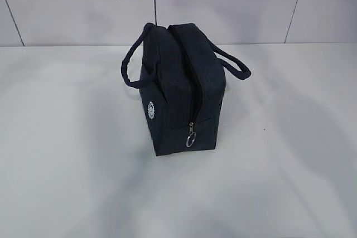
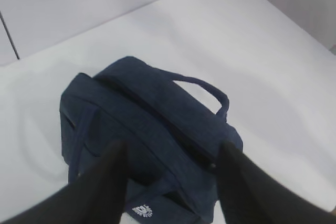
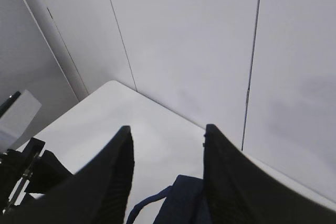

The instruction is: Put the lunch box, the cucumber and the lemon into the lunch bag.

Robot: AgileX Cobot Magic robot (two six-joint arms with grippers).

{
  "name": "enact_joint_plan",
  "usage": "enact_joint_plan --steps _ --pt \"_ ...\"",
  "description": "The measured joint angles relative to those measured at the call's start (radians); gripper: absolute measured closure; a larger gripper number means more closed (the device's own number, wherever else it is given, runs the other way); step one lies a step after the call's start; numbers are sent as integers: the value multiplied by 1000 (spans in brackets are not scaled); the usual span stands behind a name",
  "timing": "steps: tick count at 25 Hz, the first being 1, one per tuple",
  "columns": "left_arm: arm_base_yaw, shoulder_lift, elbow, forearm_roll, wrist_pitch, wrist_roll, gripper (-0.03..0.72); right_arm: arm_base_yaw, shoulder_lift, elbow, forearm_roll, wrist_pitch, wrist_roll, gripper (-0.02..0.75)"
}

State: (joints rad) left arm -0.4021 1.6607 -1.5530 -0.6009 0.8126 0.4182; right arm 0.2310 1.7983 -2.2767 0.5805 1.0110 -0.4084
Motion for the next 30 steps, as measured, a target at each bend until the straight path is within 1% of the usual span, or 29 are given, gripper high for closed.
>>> enact_joint_plan --steps 7,15,17,20,25,28,30 --pt "0 -106 0 15 -44 23 314 0 -134 -2 10 -4 -23 411" --pt "0 -251 0 20 -36 33 324 0 -267 0 76 4 -50 412" --pt "0 -294 0 21 -29 38 326 0 -318 27 92 4 -59 412" --pt "0 -356 0 23 -17 42 341 0 -406 112 97 2 -73 412" --pt "0 -462 3 27 28 44 351 0 -597 364 99 -54 -116 412" --pt "0 -548 65 27 35 48 358 0 -738 547 99 -127 -137 413" --pt "0 -614 145 27 31 48 359 0 -819 676 99 -177 -142 414"
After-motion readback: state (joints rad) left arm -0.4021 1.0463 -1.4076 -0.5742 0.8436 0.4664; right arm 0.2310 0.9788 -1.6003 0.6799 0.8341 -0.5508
